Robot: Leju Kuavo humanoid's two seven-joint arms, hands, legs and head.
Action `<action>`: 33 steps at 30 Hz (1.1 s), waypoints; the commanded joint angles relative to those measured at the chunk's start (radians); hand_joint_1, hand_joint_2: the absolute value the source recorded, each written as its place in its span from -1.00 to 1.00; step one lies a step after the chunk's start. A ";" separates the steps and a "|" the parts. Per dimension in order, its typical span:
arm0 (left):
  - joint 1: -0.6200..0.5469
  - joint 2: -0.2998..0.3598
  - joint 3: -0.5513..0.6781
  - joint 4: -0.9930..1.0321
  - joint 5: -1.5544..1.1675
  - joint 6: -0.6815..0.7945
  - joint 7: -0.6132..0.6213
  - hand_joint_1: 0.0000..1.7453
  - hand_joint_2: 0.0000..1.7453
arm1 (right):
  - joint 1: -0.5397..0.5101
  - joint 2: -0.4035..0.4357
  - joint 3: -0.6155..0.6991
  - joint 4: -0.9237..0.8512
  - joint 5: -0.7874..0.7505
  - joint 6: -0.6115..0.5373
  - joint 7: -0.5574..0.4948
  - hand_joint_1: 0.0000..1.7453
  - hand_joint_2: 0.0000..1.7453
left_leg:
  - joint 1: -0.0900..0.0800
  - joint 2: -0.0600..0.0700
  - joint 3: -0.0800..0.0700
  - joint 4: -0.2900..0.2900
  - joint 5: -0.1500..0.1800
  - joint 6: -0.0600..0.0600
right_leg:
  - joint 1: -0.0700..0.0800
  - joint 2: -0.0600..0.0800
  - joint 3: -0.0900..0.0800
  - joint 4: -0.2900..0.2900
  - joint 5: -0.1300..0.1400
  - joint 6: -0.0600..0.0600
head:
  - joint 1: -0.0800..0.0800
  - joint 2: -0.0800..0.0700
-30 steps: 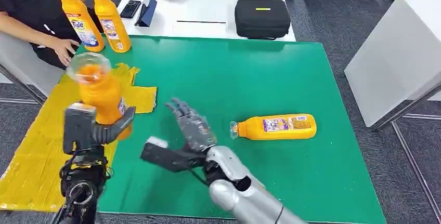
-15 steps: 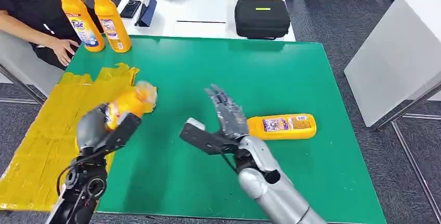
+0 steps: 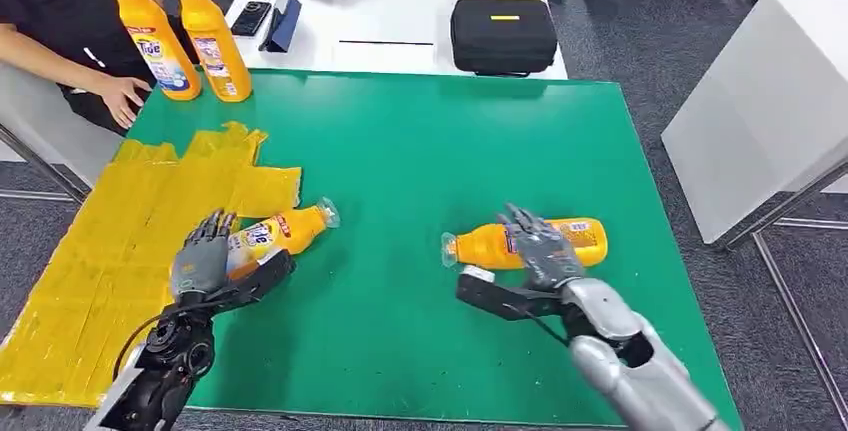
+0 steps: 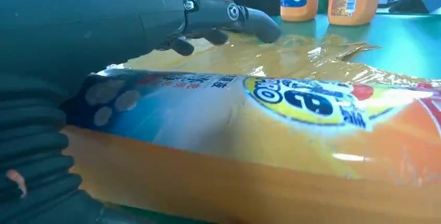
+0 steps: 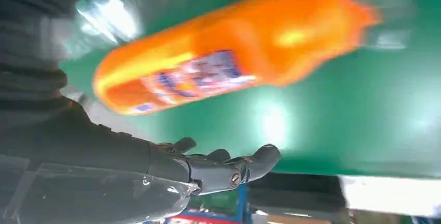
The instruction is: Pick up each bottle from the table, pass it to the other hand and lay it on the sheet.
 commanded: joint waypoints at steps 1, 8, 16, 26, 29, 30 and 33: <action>-0.054 0.027 -0.006 0.104 0.066 0.076 -0.035 -1.00 -1.00 | -0.050 -0.138 -0.006 0.064 -0.005 0.034 -0.020 -1.00 1.00 | 0.000 -0.002 0.002 0.000 -0.001 0.001 | 0.000 0.000 0.002 0.000 -0.001 -0.005 | 0.000 0.000; 0.030 0.021 0.080 -0.195 0.338 0.187 -0.186 -1.00 -1.00 | -0.157 -0.078 0.038 0.209 0.017 0.023 -0.031 -1.00 1.00 | 0.001 0.002 0.001 0.001 0.000 0.001 | 0.001 0.003 0.001 0.000 0.001 -0.003 | 0.000 0.000; 0.048 0.017 0.053 -0.435 0.568 0.120 -0.245 -1.00 -1.00 | -0.284 -0.026 0.124 0.404 -0.005 0.017 -0.074 -1.00 1.00 | 0.001 0.002 0.000 0.001 0.000 0.002 | 0.002 0.003 0.001 0.001 0.001 -0.004 | 0.000 0.000; 0.017 0.037 -0.034 -0.508 0.875 0.049 -0.328 -1.00 -1.00 | -0.405 0.075 0.278 0.772 -0.037 0.063 -0.175 -1.00 1.00 | 0.001 -0.001 0.008 0.001 -0.002 0.003 | 0.003 0.002 0.008 0.002 -0.002 -0.012 | 0.000 0.000; -0.004 0.044 -0.054 -0.498 0.897 0.058 -0.340 -1.00 -1.00 | -0.399 0.074 0.304 0.819 -0.059 0.118 -0.192 -1.00 1.00 | 0.001 -0.003 0.004 0.001 0.000 0.003 | 0.002 0.000 0.006 0.000 -0.001 -0.007 | 0.000 0.000; -0.015 0.046 -0.063 -0.487 0.925 0.060 -0.353 -1.00 -1.00 | -0.398 0.070 0.331 0.836 -0.060 0.157 -0.204 -1.00 1.00 | 0.001 -0.005 0.002 0.000 0.001 0.003 | 0.002 -0.003 0.004 0.000 0.000 -0.004 | 0.000 0.000; -0.019 0.045 -0.064 -0.486 0.925 0.060 -0.353 -1.00 -1.00 | -0.392 0.066 0.332 0.840 -0.060 0.153 -0.203 -1.00 1.00 | 0.001 -0.007 0.003 0.000 0.001 0.003 | 0.002 -0.006 0.006 -0.001 -0.001 -0.005 | 0.000 0.000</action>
